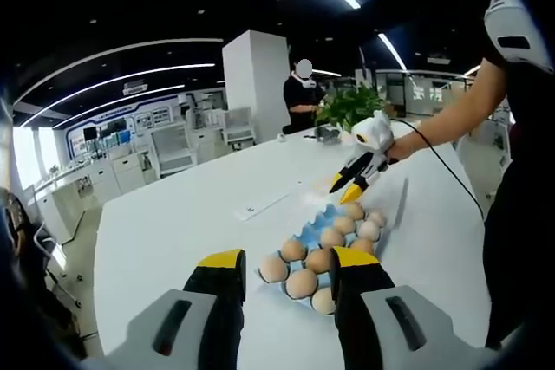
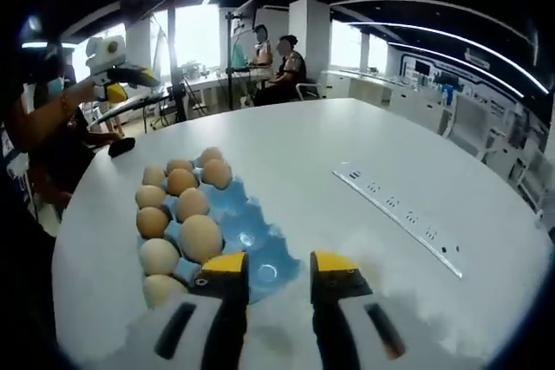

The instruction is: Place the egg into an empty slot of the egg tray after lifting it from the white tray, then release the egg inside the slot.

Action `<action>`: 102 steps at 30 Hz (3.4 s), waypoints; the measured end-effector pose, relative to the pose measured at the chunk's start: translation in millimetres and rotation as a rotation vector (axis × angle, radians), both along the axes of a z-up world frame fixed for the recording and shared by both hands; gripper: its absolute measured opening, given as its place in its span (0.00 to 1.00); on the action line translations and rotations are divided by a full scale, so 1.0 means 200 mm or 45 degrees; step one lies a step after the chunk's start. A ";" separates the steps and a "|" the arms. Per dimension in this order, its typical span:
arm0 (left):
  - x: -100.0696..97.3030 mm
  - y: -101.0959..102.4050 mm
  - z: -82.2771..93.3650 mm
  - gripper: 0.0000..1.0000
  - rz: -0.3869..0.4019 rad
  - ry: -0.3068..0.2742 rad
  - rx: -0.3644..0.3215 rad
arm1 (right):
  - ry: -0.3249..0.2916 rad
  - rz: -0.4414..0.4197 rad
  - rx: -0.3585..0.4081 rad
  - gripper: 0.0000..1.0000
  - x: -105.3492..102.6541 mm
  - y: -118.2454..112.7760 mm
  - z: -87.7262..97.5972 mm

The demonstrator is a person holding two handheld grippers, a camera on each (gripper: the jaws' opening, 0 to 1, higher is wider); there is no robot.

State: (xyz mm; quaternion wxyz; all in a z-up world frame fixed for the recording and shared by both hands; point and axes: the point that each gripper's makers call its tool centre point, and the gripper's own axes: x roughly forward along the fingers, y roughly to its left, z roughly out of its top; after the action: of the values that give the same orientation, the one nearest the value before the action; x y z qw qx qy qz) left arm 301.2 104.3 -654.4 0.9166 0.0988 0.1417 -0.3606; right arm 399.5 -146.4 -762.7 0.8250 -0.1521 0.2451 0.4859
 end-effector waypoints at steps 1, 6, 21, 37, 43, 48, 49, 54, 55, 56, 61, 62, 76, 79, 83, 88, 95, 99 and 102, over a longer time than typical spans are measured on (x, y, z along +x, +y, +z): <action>0.00 0.00 0.00 0.39 -0.001 -0.001 -0.001 | 0.000 -0.004 -0.001 0.28 0.00 -0.01 0.00; 0.01 -0.02 0.00 0.39 -0.011 0.003 -0.004 | -0.007 -0.059 -0.028 0.28 0.01 -0.14 -0.01; 0.00 -0.02 0.01 0.39 -0.009 -0.001 0.000 | -0.019 -0.172 -0.071 0.28 0.06 -0.39 0.00; 0.01 -0.03 0.00 0.39 -0.019 -0.002 -0.006 | -0.027 -0.332 -0.221 0.28 0.13 -0.72 -0.06; 0.01 -0.02 0.01 0.39 -0.010 -0.004 -0.005 | -0.021 -0.293 -0.293 0.29 0.13 -0.71 -0.11; 0.01 -0.01 0.00 0.39 -0.009 0.000 -0.004 | 0.021 -0.182 -0.384 0.26 0.10 -0.68 -0.12; 0.01 -0.01 0.01 0.39 -0.008 -0.002 -0.004 | 0.028 -0.170 -0.399 0.26 0.10 -0.67 -0.12; 0.01 -0.01 0.01 0.39 -0.007 -0.004 -0.004 | 0.072 -0.122 -0.440 0.27 0.10 -0.66 -0.12; 0.01 -0.01 0.01 0.39 -0.006 -0.004 -0.005 | 0.076 -0.119 -0.442 0.27 0.10 -0.66 -0.13; 0.01 -0.01 0.01 0.39 -0.006 -0.004 -0.005 | 0.075 -0.115 -0.443 0.27 0.10 -0.66 -0.13; 0.00 -0.01 0.01 0.39 -0.002 -0.002 0.002 | 0.131 -0.124 -0.397 0.27 0.09 -0.67 -0.13; 0.01 -0.01 0.01 0.39 0.002 -0.006 0.003 | 0.136 -0.124 -0.405 0.27 0.09 -0.66 -0.13; 0.01 -0.01 0.00 0.38 -0.007 -0.003 0.000 | -0.006 -0.176 -0.375 0.24 0.08 -0.67 0.01; 0.02 -0.01 0.01 0.39 -0.003 -0.011 -0.004 | -0.038 -0.183 -0.357 0.24 0.08 -0.67 0.07; 0.01 -0.01 0.02 0.40 -0.002 -0.013 0.001 | -0.067 -0.188 -0.337 0.24 0.08 -0.67 0.12; 0.01 -0.01 0.01 0.40 -0.003 -0.009 0.001 | -0.083 -0.184 -0.339 0.24 0.07 -0.68 0.13; 0.01 -0.01 0.01 0.40 0.000 -0.007 0.003 | -0.103 -0.182 -0.354 0.24 0.07 -0.68 0.14; 0.01 -0.01 0.01 0.40 0.000 -0.013 -0.002 | -0.097 -0.178 -0.367 0.24 0.06 -0.69 0.13; 0.01 -0.02 0.01 0.40 -0.006 -0.008 0.002 | -0.097 -0.178 -0.363 0.24 0.06 -0.68 0.14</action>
State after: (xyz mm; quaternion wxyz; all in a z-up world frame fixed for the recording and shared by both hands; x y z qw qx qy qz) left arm 303.5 101.1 -652.9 0.9162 0.1009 0.1387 -0.3621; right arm 411.5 -282.9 -735.2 0.8356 -0.2685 0.2900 0.3816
